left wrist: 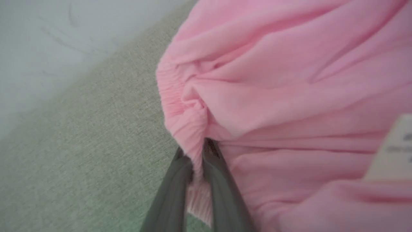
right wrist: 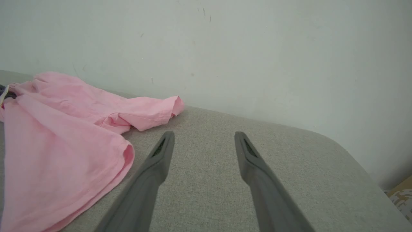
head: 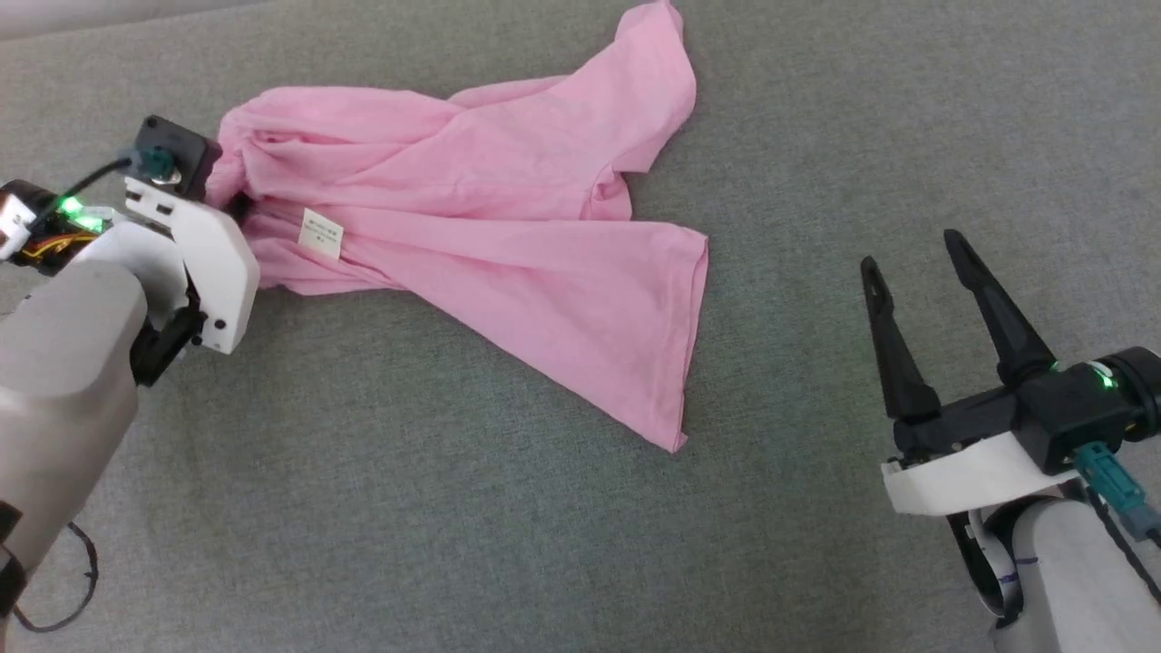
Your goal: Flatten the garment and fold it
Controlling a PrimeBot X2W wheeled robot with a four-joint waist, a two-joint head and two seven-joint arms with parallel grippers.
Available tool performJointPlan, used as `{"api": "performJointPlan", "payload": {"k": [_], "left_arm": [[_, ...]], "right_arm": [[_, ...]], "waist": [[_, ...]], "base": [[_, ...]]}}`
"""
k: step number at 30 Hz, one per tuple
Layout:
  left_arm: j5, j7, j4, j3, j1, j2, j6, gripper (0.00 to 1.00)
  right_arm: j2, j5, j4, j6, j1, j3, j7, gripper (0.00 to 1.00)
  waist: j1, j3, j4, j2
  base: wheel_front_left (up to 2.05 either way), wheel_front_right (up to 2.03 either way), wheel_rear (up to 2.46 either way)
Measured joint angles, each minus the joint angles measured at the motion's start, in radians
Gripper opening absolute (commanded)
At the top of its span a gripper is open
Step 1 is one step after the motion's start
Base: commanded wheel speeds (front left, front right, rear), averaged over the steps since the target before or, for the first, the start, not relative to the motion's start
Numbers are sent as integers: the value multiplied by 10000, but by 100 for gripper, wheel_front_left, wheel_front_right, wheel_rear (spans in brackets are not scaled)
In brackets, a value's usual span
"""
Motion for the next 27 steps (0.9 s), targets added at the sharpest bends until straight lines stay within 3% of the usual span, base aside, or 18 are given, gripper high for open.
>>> {"api": "performJointPlan", "payload": {"k": [4, 8, 12, 17, 22, 27], "left_arm": [[171, -1193, 38, 0, 88, -174, -88, 100], [219, -2102, -397, 240, 209, -130, 215, 100], [257, -2454, -1494, 681, 707, 345, 1122, 100], [230, -2525, -3461, 1427, 2221, 880, 2276, 100], [828, -2535, -6019, 3254, 3926, 1053, 3781, 100], [2174, -2535, -8186, 5858, 5973, 658, 5206, 100]], "right_arm": [[-326, -115, -157, 0, -5, 222, 2, 100], [-986, -130, -165, 0, -7, 612, 0, 100], [-1835, 73, -234, -2, -71, 1469, 389, 100], [-3298, 988, -514, 0, -619, 3319, 1873, 100], [-4660, 2702, -686, 0, -1722, 5448, 3808, 100], [-5574, 4249, -531, 0, -2952, 7425, 5885, 100]], "waist": [[0, -230, 81, 0], [0, -609, 292, 0], [-2, -1117, 650, 0], [-2, -1679, 1192, 0], [-3, -2054, 1752, 0], [-3, -2239, 2274, 0]], "base": [[0, 0, 0], [0, 0, 0], [0, 0, 0], [0, 0, 0], [0, 0, 0], [0, 0, 0]]}}
